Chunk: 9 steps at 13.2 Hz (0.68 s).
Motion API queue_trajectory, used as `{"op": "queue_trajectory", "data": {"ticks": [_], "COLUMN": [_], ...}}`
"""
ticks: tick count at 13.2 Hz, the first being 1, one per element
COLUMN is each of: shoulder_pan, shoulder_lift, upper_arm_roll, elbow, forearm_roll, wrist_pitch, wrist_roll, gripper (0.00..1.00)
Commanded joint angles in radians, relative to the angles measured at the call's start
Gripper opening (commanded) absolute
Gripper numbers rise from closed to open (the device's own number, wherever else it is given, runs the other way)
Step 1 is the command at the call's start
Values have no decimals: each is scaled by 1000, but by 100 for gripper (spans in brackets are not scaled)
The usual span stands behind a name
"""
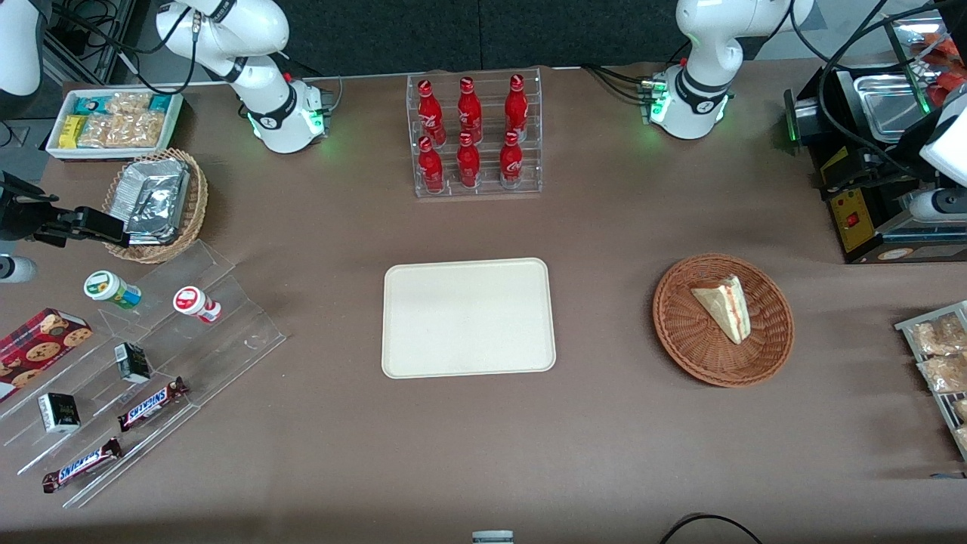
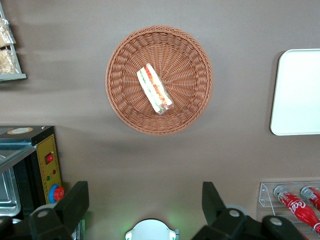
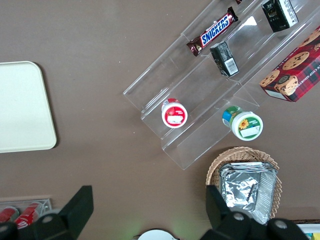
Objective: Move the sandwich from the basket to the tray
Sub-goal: 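Move the left gripper down over the wrapped sandwich in the wicker basket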
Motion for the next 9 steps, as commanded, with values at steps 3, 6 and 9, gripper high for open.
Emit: {"op": "queue_trajectory", "data": {"ticks": [3, 6, 9], "shoulder_pan": [-13, -16, -39], "shoulder_lift": [35, 121, 185], "upper_arm_roll": [-7, -33, -44], "elbow": [23, 9, -43], "forearm_roll": [10, 40, 42], "wrist_pitch": [-6, 65, 190], "wrist_roll": [-6, -193, -469], "gripper": [100, 100, 100]}}
